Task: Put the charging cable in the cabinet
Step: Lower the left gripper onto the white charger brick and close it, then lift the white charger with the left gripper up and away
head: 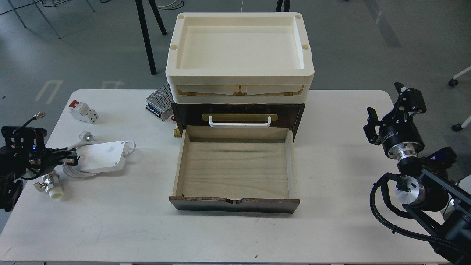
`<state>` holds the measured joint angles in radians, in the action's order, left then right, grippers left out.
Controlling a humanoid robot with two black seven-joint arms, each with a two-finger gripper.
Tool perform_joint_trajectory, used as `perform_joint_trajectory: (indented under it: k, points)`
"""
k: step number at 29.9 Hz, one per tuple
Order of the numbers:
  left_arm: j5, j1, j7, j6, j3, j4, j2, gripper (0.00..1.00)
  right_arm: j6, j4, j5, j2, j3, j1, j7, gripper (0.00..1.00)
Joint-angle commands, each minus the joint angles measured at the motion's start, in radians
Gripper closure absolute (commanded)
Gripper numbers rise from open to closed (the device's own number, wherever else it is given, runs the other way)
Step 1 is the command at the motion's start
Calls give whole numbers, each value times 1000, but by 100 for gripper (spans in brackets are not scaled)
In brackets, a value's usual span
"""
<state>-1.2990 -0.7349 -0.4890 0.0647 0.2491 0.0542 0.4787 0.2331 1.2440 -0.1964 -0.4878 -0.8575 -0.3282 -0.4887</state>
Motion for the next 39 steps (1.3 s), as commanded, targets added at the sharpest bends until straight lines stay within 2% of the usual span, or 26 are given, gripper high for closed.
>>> perform_joint_trajectory:
  k: [1,15,17,20,26,33,39]
  points:
    - [35,-6,0,3,-1,0,8,96,0,0,0,0,0,0,0,1]
    - [180,-55,0,15,-40,1,98,96,0,0,0,0,0,0,0,1]
    - [231,-63,0,47,-60,1,115,96,0,0,0,0,0,0,0,1]
    - [338,-95,0,148,-77,1,172,96,0,0,0,0,2,0,0,1]
    - [620,-271,0,410,-76,1,250,95,0,-1,0,0,2,1,0,1]
    - [771,-521,0,424,-91,1,330,95,0,-1,-1,0,2,0,0,1]
    - [774,-615,0,424,-96,9,330,95,0,-3,0,0,2,0,0,1]
